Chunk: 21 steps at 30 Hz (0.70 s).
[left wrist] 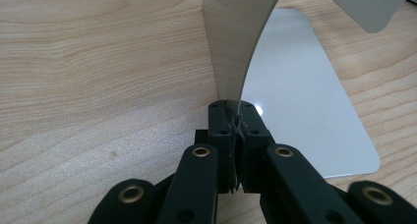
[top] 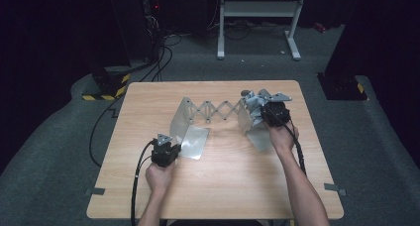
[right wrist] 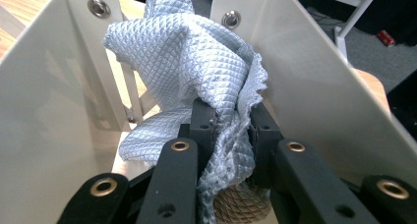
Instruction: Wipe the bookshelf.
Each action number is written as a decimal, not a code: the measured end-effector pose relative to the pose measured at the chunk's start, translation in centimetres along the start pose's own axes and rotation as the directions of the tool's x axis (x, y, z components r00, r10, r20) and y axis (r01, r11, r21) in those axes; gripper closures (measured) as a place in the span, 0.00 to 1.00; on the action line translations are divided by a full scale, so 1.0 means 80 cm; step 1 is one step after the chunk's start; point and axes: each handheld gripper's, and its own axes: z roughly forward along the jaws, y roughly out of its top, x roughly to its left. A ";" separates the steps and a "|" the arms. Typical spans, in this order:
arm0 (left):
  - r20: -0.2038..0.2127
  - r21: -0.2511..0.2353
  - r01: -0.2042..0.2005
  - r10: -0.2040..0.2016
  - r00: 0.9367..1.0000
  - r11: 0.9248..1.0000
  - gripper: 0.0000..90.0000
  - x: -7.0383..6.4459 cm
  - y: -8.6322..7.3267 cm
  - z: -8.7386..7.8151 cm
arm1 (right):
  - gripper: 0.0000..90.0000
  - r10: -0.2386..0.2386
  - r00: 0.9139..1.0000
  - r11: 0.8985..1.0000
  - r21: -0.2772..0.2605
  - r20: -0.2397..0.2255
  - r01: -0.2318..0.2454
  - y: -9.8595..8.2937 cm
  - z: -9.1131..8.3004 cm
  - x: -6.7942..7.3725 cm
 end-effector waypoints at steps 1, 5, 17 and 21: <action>0.001 0.001 0.002 -0.002 1.000 1.000 0.96 0.000 0.000 0.000 | 0.87 -0.003 1.000 1.000 -0.004 0.002 0.003 0.002 -0.001 0.000; 0.001 0.000 0.002 -0.002 1.000 1.000 0.96 0.000 0.000 0.000 | 0.87 0.001 1.000 0.999 -0.035 0.003 -0.001 0.011 -0.010 -0.002; 0.003 -0.001 0.005 -0.005 1.000 1.000 0.96 0.000 0.000 0.000 | 0.87 0.020 0.999 0.991 -0.133 -0.050 -0.027 0.022 -0.051 -0.009; 0.005 0.000 0.006 -0.006 1.000 1.000 0.96 0.001 0.000 0.000 | 0.87 -0.008 0.997 0.990 -0.138 -0.071 -0.002 0.008 -0.067 -0.008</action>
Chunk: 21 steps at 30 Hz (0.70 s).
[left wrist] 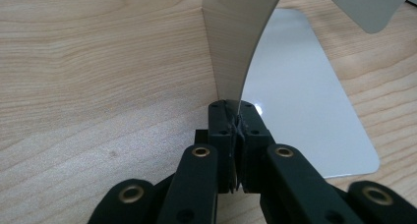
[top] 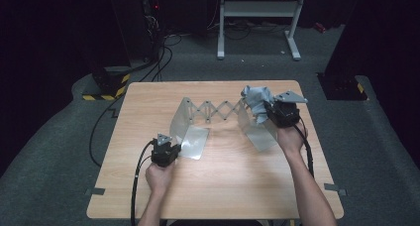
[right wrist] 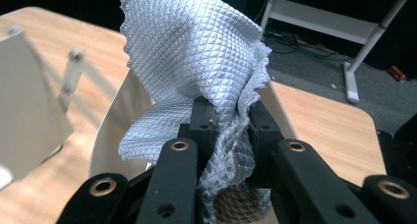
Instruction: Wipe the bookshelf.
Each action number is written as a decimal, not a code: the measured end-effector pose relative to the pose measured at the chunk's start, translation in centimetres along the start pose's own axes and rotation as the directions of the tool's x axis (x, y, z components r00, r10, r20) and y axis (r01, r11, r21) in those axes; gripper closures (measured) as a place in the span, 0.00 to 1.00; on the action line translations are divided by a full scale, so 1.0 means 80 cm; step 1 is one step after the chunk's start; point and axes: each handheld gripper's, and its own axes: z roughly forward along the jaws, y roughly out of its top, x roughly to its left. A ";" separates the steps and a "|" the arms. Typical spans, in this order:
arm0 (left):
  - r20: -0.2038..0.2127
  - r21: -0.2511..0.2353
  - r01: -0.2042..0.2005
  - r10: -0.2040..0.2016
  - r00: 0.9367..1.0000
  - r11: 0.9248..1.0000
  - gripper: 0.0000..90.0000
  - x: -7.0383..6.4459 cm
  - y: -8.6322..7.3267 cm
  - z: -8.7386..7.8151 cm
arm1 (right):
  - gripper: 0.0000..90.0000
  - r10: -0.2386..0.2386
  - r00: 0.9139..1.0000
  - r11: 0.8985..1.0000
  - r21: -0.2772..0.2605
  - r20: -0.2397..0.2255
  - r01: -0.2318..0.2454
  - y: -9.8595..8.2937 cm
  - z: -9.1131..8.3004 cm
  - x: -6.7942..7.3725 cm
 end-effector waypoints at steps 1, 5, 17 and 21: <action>0.001 0.000 0.001 -0.001 1.000 1.000 0.96 0.000 0.000 0.000 | 0.87 -0.002 1.000 1.000 0.000 -0.012 0.002 -0.005 -0.004 0.001; 0.001 0.000 0.000 0.000 1.000 1.000 0.96 0.000 0.000 0.000 | 0.87 -0.001 0.999 1.000 0.009 -0.046 0.001 -0.027 -0.018 0.002; -0.002 -0.001 -0.004 0.004 1.000 1.000 0.96 0.000 0.000 0.000 | 0.87 0.032 0.993 0.994 0.109 -0.112 -0.020 -0.103 -0.027 -0.003; -0.002 0.000 -0.005 0.005 1.000 1.000 0.96 -0.001 0.000 0.000 | 0.86 0.066 0.993 0.988 0.149 -0.094 -0.052 -0.125 -0.032 -0.010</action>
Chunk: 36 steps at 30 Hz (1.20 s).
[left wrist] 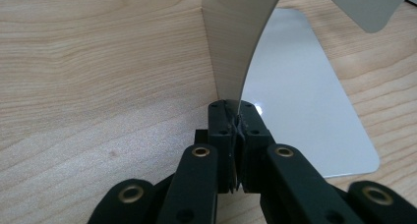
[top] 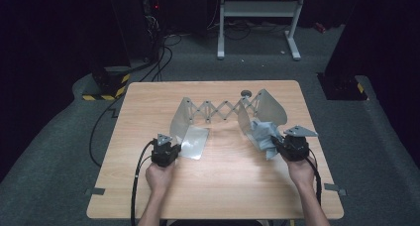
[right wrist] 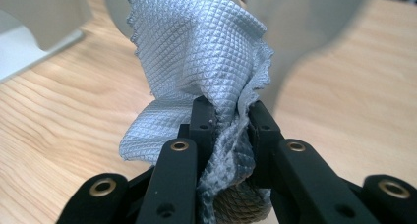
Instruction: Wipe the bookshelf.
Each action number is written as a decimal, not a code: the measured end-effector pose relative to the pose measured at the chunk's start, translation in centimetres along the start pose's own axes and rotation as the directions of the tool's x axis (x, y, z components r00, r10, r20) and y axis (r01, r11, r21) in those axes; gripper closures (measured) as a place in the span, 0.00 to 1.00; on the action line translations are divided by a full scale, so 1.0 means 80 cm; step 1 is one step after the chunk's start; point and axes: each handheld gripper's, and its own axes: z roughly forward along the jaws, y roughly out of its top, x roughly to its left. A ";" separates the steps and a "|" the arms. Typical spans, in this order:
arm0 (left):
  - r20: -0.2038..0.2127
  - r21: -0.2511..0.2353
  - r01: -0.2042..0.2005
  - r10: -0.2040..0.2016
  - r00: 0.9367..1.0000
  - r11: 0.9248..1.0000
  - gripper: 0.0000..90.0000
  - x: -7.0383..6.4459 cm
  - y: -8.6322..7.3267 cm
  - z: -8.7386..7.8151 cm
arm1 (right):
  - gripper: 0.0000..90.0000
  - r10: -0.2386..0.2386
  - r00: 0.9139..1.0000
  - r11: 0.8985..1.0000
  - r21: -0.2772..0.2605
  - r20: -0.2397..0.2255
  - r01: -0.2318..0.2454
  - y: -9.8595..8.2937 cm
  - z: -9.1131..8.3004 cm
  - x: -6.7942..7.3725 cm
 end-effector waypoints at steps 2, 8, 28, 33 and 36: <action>0.000 0.001 -0.001 0.001 1.000 1.000 0.96 0.000 0.000 0.000 | 0.86 0.033 0.999 0.999 0.003 0.004 -0.033 -0.010 -0.002 -0.008; -0.001 0.001 -0.003 0.003 1.000 1.000 0.96 0.000 0.000 0.000 | 0.86 0.084 0.996 0.996 0.016 0.042 -0.085 -0.032 -0.008 -0.030; -0.006 0.002 -0.008 0.008 1.000 1.000 0.96 -0.001 0.000 0.000 | 0.85 0.154 0.979 0.980 0.109 0.131 -0.169 -0.033 0.044 -0.086; -0.006 0.002 -0.008 0.008 1.000 1.000 0.96 -0.001 0.000 0.000 | 0.86 0.170 0.980 0.974 0.132 0.100 -0.183 -0.032 0.061 -0.087; -0.007 0.002 -0.009 0.009 1.000 1.000 0.96 -0.001 0.000 0.000 | 0.86 0.148 0.985 0.978 0.139 0.084 -0.159 -0.032 0.065 -0.082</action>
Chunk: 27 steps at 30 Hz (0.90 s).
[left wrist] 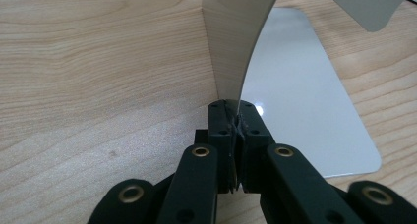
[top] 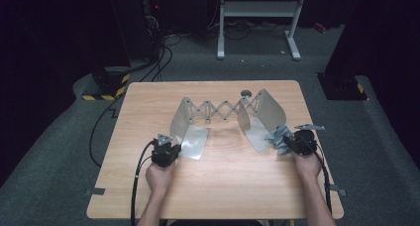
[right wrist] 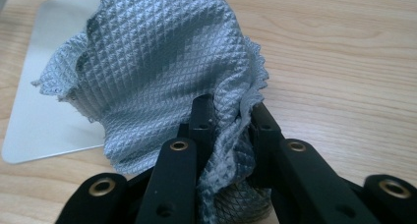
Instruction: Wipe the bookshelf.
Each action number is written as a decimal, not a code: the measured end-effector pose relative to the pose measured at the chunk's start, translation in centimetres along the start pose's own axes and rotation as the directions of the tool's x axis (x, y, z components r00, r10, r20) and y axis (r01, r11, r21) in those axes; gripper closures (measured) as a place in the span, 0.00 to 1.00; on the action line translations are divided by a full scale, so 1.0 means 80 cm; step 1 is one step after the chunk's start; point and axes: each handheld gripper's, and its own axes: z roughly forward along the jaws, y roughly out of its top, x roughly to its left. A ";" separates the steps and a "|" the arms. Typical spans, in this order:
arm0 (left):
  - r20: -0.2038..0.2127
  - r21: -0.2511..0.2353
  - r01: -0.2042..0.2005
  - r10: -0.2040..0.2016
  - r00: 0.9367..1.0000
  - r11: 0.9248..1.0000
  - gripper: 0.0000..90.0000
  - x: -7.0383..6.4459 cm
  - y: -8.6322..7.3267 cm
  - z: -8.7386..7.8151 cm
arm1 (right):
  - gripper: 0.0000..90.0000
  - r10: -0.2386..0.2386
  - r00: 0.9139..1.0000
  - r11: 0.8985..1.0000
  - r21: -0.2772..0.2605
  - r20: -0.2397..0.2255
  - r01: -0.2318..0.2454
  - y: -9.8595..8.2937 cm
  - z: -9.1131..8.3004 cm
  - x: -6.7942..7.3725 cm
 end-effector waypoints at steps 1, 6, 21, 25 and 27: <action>0.000 0.000 0.001 -0.001 1.000 1.000 0.96 0.000 0.000 0.000 | 0.86 -0.003 1.000 1.000 0.002 -0.007 0.003 0.000 0.000 0.002; 0.003 0.000 0.003 -0.003 1.000 1.000 0.96 0.000 0.000 0.000 | 0.87 -0.042 0.999 0.999 0.009 -0.029 0.042 -0.001 0.000 0.012; 0.004 0.000 0.001 -0.001 1.000 1.000 0.96 0.000 0.000 0.000 | 0.87 -0.126 0.990 0.992 0.007 -0.068 0.126 -0.012 -0.008 0.046; 0.003 0.000 0.000 0.000 1.000 1.000 0.96 0.000 0.000 0.000 | 0.87 -0.141 0.987 0.990 0.002 -0.083 0.141 -0.017 -0.011 0.056; 0.004 0.000 0.000 0.000 1.000 1.000 0.96 0.000 0.000 0.000 | 0.87 -0.148 0.985 0.989 -0.002 -0.089 0.148 -0.019 -0.013 0.060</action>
